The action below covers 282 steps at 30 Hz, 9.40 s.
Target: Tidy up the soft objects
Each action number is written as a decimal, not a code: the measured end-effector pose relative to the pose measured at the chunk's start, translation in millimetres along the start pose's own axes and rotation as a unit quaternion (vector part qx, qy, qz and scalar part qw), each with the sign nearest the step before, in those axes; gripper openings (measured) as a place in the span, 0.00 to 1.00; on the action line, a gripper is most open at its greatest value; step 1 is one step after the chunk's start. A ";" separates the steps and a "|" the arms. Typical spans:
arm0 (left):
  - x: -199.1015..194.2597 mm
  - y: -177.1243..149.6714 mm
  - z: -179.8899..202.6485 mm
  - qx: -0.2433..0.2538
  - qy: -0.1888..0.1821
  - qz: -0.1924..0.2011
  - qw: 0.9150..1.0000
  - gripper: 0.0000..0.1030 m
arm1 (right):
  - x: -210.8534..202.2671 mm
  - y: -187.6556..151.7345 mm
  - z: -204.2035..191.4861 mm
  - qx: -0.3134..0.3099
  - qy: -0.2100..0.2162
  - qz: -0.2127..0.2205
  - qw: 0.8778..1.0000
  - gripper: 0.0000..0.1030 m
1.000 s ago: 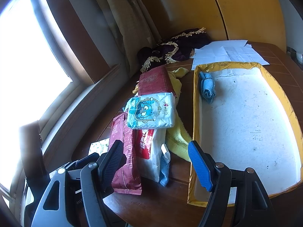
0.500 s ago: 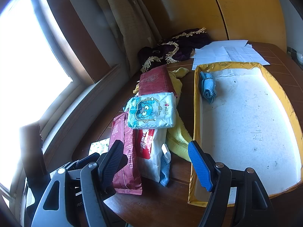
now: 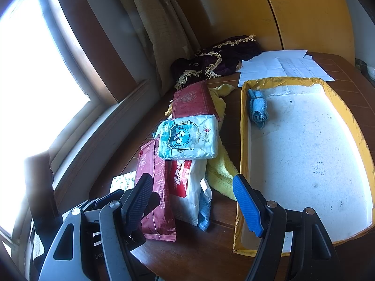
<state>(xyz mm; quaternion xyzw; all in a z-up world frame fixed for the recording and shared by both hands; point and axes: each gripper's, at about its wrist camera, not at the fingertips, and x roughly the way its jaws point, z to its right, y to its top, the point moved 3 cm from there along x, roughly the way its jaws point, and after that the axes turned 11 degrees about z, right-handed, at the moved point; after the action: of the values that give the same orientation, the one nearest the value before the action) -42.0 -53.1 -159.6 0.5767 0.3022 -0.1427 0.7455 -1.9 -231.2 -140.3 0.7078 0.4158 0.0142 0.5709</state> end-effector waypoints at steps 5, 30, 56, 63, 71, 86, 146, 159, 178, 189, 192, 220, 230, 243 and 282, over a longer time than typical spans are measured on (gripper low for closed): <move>-0.2 -0.4 2.7 0.002 0.000 0.000 1.000 0.77 | 0.1 0.4 -0.3 0.000 0.000 0.000 1.000 0.71; 1.2 -6.3 6.6 0.008 0.001 -0.001 1.000 0.77 | -0.3 0.5 0.8 0.002 0.002 -0.001 1.000 0.71; 5.0 6.4 -26.8 -0.038 -0.010 0.007 0.999 0.77 | 45.2 30.3 -10.2 -0.027 0.001 -0.008 1.000 0.72; 4.4 6.7 -56.7 -0.067 0.008 0.012 0.998 0.77 | 78.7 34.4 -14.5 -0.042 -0.032 -0.026 0.998 0.72; -4.1 15.3 -67.6 -0.056 0.024 0.037 0.997 0.77 | 93.8 24.1 -17.0 -0.070 -0.060 -0.045 0.995 0.61; 13.1 -1.5 -88.0 -0.051 0.054 -0.004 0.997 0.77 | 74.4 28.7 -21.8 -0.070 -0.054 -0.014 0.996 0.24; 91.4 67.8 169.5 0.056 -0.150 -0.026 0.987 0.09 | -12.6 20.8 150.9 0.037 -0.163 0.017 0.986 0.12; 97.4 63.0 155.0 0.036 -0.144 -0.039 0.988 0.10 | -2.5 17.8 145.2 0.037 -0.168 0.007 0.985 0.22; 44.1 82.8 123.2 -0.014 -0.194 0.026 0.981 0.63 | -41.2 35.9 120.8 0.049 -0.133 0.095 0.985 0.53; 31.6 61.2 85.1 -0.020 -0.138 0.032 0.990 0.63 | -23.2 26.2 82.6 0.037 -0.067 0.066 0.995 0.53; 30.3 57.4 72.1 -0.028 -0.124 0.034 0.991 0.63 | -18.9 23.9 74.3 0.033 -0.054 0.061 0.996 0.55; 9.0 39.7 12.0 -0.061 -0.061 0.050 0.995 0.63 | -2.8 2.7 20.1 0.012 0.049 0.021 0.998 0.65; 20.8 18.6 -8.4 -0.058 -0.020 -0.001 0.998 0.63 | 4.9 -5.1 5.0 0.008 0.055 0.007 0.998 0.65; 34.3 8.8 13.9 -0.062 -0.038 -0.031 0.997 0.67 | -0.1 -7.0 2.4 0.001 0.039 0.013 0.999 0.65; 37.8 34.3 -52.5 -0.155 -0.099 -0.008 0.983 0.60 | 150.1 82.5 -23.5 -0.086 -0.050 -0.043 0.994 0.81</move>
<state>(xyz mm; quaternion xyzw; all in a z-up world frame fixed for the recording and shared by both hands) -8.5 11.8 -164.4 0.4350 0.2502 -0.1560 0.8508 131.8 -121.9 -132.8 0.6374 0.4142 -0.0100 0.6496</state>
